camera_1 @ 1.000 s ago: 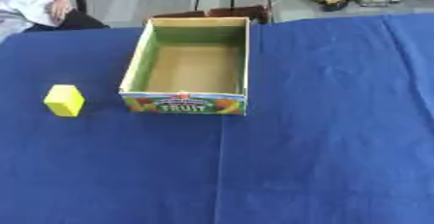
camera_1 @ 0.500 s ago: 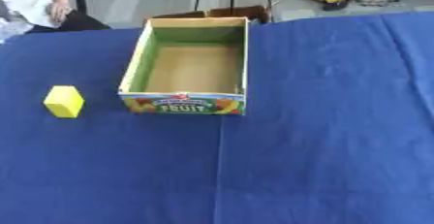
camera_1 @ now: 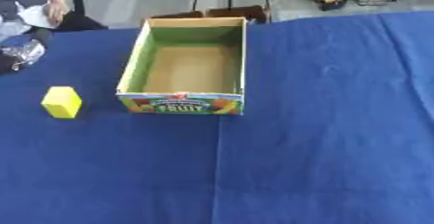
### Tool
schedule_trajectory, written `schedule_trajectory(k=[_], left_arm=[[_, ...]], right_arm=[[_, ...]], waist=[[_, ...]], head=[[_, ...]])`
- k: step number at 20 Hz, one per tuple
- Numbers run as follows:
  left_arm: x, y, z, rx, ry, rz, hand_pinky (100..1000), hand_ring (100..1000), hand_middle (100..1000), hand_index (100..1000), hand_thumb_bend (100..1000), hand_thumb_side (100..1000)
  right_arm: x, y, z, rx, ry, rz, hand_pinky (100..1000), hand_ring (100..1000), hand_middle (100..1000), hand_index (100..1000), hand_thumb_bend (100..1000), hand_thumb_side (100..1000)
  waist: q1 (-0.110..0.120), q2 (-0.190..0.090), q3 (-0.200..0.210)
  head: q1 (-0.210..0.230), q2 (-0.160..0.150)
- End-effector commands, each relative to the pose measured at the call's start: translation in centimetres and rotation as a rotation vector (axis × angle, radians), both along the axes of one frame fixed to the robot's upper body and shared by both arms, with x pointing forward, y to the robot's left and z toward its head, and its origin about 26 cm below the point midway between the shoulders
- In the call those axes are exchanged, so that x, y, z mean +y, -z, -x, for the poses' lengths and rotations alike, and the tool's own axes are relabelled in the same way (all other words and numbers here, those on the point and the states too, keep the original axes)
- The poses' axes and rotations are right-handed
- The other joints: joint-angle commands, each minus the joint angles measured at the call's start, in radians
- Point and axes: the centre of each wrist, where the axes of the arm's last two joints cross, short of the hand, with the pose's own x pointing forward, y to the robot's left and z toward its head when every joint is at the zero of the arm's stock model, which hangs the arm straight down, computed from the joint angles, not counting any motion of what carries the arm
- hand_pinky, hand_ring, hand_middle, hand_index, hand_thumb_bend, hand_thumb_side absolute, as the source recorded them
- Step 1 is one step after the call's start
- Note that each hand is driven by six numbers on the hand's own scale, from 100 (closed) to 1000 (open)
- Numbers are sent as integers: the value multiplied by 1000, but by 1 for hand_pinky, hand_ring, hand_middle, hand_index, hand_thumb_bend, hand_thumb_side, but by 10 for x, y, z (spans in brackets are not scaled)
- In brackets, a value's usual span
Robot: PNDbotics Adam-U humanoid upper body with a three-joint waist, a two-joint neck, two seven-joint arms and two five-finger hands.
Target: Pick up objects on the table and place them in the box.
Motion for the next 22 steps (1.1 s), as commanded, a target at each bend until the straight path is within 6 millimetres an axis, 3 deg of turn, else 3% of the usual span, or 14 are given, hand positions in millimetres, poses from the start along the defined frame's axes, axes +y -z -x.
schedule_trajectory(k=[1, 5, 6, 9, 22], left_arm=[[19, -16, -4, 83, -30, -109, 865, 1000, 1000, 1000, 275, 911], [30, -16, -12, 213, -49, -172, 887, 1000, 1000, 1000, 431, 913], [32, -16, -13, 236, -48, -176, 890, 1000, 1000, 1000, 505, 921], [38, -12, -19, 310, -45, -173, 889, 1000, 1000, 1000, 557, 893], [59, 24, -48, 523, -123, -106, 884, 1000, 1000, 1000, 475, 713]], right_arm=[[-1, -9, 4, -23, -4, 32, 700, 720, 641, 825, 100, 1000], [-1, -9, 4, -21, -6, 37, 701, 721, 638, 825, 100, 1000], [-1, -9, 4, -21, -6, 37, 701, 721, 636, 825, 100, 1000], [-1, -9, 4, -19, -7, 39, 702, 721, 634, 825, 100, 1000], [1, -11, 4, -22, -18, 41, 704, 719, 625, 819, 100, 996]], waist=[[16, -32, -2], [19, -28, -6], [19, -27, -6], [21, -23, -9], [18, -12, -29]], head=[[2, -12], [2, -19], [2, -20], [3, -25], [12, -41]])
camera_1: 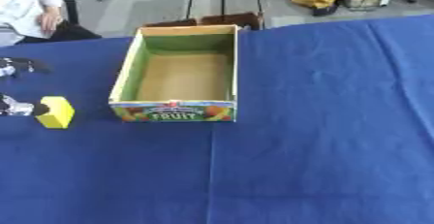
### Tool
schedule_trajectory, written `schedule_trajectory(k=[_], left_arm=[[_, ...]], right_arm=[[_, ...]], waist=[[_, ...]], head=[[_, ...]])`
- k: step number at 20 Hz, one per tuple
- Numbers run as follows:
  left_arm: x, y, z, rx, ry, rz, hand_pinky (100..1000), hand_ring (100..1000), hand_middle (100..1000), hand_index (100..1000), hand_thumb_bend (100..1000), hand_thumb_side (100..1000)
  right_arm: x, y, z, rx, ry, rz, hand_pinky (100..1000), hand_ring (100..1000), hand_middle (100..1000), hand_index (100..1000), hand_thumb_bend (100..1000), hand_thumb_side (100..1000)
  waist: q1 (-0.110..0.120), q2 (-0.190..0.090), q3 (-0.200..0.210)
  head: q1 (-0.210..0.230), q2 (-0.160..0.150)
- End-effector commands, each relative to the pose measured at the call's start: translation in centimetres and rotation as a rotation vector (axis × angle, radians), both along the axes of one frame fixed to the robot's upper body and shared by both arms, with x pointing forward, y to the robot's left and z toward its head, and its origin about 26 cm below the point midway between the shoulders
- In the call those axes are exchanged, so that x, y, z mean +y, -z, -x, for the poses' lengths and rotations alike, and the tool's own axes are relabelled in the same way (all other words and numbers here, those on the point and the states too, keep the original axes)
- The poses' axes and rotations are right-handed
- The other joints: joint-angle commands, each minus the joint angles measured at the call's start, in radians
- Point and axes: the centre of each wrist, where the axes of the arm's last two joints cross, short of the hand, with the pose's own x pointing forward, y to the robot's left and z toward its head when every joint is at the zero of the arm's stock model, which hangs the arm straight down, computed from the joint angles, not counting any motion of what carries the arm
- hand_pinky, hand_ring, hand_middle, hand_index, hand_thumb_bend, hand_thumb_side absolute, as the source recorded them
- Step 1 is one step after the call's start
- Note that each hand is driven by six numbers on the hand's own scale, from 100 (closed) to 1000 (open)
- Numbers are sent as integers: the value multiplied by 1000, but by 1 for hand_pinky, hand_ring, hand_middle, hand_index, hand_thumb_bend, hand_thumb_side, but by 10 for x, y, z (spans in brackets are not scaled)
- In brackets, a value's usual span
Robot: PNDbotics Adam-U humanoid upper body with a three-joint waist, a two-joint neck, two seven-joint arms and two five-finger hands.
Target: Pick up objects on the table and place them in the box.
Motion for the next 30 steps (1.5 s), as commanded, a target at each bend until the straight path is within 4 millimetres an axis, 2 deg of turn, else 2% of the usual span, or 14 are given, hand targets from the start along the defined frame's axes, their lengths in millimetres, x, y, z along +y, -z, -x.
schedule_trajectory(k=[1, 3, 12, 19, 24, 25, 30], left_arm=[[7, -8, -3, 21, -40, -42, 884, 1000, 1000, 1000, 458, 699], [9, -4, -8, 43, -63, -50, 881, 1000, 1000, 1000, 417, 666], [15, -1, -20, 56, -117, -94, 881, 1000, 1000, 1000, 380, 612], [19, 1, -24, 98, -143, -163, 887, 1000, 1000, 1000, 275, 550], [21, -1, -25, 115, -148, -175, 891, 1000, 1000, 1000, 303, 553], [22, -1, -25, 124, -152, -179, 894, 1000, 1000, 1000, 343, 566], [24, -3, -26, 131, -163, -183, 892, 1000, 1000, 1000, 349, 572]], right_arm=[[0, -11, 4, -31, -9, 30, 704, 719, 625, 819, 100, 997], [1, -12, 3, -32, -12, 31, 704, 720, 623, 819, 100, 996], [1, -13, 3, -35, -19, 38, 706, 719, 619, 816, 100, 993], [1, -14, 3, -37, -21, 41, 708, 720, 614, 814, 100, 990], [1, -15, 3, -35, -22, 43, 710, 720, 611, 812, 100, 988], [1, -15, 3, -35, -22, 43, 710, 719, 609, 811, 100, 987], [0, -15, 4, -33, -24, 43, 711, 719, 605, 808, 100, 983]], waist=[[9, -11, -2], [9, -9, -5], [11, 4, -16], [15, 17, -23], [18, 26, -25], [19, 28, -26], [21, 34, -28]], head=[[8, -16], [11, -19], [15, -33], [22, -44], [26, -50], [28, -50], [30, -55]])
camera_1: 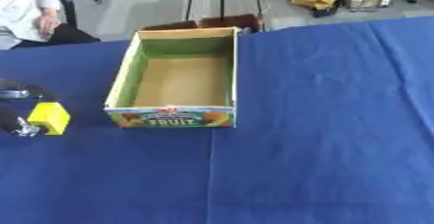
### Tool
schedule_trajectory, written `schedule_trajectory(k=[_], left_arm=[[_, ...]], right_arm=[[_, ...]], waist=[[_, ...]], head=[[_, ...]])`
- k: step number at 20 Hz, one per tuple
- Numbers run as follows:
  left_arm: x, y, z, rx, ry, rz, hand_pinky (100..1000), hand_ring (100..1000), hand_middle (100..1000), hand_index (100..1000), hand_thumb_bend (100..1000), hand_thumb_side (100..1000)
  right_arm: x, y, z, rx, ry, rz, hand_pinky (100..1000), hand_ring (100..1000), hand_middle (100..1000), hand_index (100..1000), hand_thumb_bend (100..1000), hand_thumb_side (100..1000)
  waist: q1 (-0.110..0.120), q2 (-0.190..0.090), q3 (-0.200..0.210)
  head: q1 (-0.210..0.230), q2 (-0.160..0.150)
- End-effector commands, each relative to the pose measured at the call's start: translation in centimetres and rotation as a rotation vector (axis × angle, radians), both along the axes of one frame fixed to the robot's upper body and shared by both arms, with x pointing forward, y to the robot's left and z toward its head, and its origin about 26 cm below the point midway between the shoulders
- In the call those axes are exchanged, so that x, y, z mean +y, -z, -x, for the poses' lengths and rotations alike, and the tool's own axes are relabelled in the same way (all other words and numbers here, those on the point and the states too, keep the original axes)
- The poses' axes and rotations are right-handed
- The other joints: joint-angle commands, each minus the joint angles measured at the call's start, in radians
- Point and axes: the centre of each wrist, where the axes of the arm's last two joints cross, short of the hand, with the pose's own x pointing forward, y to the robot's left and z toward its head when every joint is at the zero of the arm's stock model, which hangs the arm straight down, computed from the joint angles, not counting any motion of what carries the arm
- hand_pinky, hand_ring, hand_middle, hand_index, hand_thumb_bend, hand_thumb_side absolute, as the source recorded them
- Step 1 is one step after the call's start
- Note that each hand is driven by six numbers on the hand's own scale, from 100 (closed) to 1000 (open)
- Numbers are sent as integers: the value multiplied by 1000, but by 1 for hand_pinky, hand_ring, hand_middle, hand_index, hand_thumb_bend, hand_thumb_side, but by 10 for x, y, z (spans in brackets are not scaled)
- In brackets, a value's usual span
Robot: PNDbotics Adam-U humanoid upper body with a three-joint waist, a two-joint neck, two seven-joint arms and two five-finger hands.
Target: Pick up objects on the table and place them in the box.
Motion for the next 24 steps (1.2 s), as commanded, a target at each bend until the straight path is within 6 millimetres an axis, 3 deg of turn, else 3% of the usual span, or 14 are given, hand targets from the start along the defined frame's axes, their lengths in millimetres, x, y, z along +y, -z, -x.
schedule_trajectory(k=[1, 17, 24], left_arm=[[7, -20, 3, -33, -17, -25, 890, 1000, 1000, 1000, 343, 572], [7, -10, -2, -36, 6, -4, 835, 982, 1000, 1000, 267, 548], [7, -11, -2, -83, 4, 8, 759, 899, 822, 1000, 133, 520]], right_arm=[[-1, -11, 4, -27, -6, 30, 712, 719, 604, 808, 100, 982], [-2, -12, 5, -27, 4, 15, 716, 720, 591, 794, 100, 971], [-3, -11, 5, -22, 7, 9, 718, 720, 589, 791, 100, 969]], waist=[[13, 1, -2], [18, 23, -13], [19, 26, -13]], head=[[5, -14], [13, -24], [12, -22]])
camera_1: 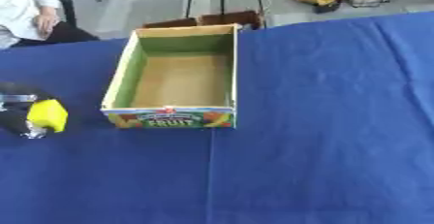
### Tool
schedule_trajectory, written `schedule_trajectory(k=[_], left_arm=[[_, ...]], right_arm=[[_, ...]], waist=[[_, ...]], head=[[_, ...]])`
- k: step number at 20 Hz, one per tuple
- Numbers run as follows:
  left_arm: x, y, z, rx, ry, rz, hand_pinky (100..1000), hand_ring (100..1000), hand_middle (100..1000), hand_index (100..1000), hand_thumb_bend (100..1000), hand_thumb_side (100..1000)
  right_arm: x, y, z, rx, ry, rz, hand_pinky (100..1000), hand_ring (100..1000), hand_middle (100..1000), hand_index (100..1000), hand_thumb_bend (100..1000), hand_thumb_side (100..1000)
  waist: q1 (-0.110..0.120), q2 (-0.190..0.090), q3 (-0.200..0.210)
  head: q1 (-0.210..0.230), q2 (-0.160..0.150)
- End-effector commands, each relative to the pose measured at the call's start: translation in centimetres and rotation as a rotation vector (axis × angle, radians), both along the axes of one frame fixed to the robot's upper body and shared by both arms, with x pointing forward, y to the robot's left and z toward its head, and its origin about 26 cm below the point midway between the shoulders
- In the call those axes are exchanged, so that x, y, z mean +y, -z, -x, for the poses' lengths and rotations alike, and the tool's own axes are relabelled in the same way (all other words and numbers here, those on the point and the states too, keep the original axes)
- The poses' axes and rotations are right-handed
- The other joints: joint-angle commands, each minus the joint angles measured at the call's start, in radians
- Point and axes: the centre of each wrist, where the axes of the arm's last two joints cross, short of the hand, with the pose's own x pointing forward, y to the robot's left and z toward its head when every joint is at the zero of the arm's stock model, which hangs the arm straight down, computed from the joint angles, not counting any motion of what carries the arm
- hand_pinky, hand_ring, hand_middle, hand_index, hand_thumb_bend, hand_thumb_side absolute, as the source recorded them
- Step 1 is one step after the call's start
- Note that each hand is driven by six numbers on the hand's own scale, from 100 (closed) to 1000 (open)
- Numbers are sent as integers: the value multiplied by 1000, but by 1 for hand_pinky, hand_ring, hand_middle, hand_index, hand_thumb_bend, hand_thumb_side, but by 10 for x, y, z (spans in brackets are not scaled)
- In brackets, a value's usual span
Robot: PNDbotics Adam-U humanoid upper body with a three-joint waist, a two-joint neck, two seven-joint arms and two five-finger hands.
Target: Pick up objects on the table and place them in the box.
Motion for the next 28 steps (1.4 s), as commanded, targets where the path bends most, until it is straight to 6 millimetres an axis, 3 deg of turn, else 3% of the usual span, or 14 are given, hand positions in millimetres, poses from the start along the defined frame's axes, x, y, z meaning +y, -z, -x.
schedule_trajectory(k=[1, 7, 10, 14, 16, 21, 28], left_arm=[[8, -15, 4, -57, -16, -10, 742, 889, 802, 996, 100, 499], [8, -18, 4, -128, -16, 10, 679, 837, 725, 916, 100, 482], [8, -21, 5, -161, -9, 30, 647, 803, 640, 815, 100, 492], [8, -27, 6, -211, -4, 54, 621, 781, 600, 746, 100, 500], [8, -29, 7, -236, -5, 65, 616, 773, 588, 732, 100, 530], [3, -41, 9, -297, 9, 89, 605, 759, 575, 708, 100, 506], [-19, -68, 16, -401, 99, 97, 598, 754, 574, 708, 100, 485]], right_arm=[[-3, -10, 5, -26, 4, 19, 718, 720, 589, 791, 100, 968], [-3, -9, 5, -21, 9, 10, 720, 720, 586, 791, 100, 962], [-3, -9, 5, -17, 11, 5, 720, 720, 586, 791, 100, 961], [-3, -8, 5, -12, 13, 0, 720, 720, 587, 792, 100, 960], [-3, -7, 5, -10, 14, -2, 721, 721, 587, 792, 100, 965], [-3, -6, 5, -4, 16, -10, 721, 721, 585, 793, 100, 956], [-3, -3, 5, 6, 15, -19, 721, 721, 586, 793, 100, 953]], waist=[[12, -2, 0], [13, -4, 1], [13, -7, 3], [13, -13, 5], [13, -16, 6], [15, -27, 9], [19, -46, 11]], head=[[1, -9], [0, -8], [0, -4], [0, -1], [-1, 0], [-4, 9], [-10, 20]])
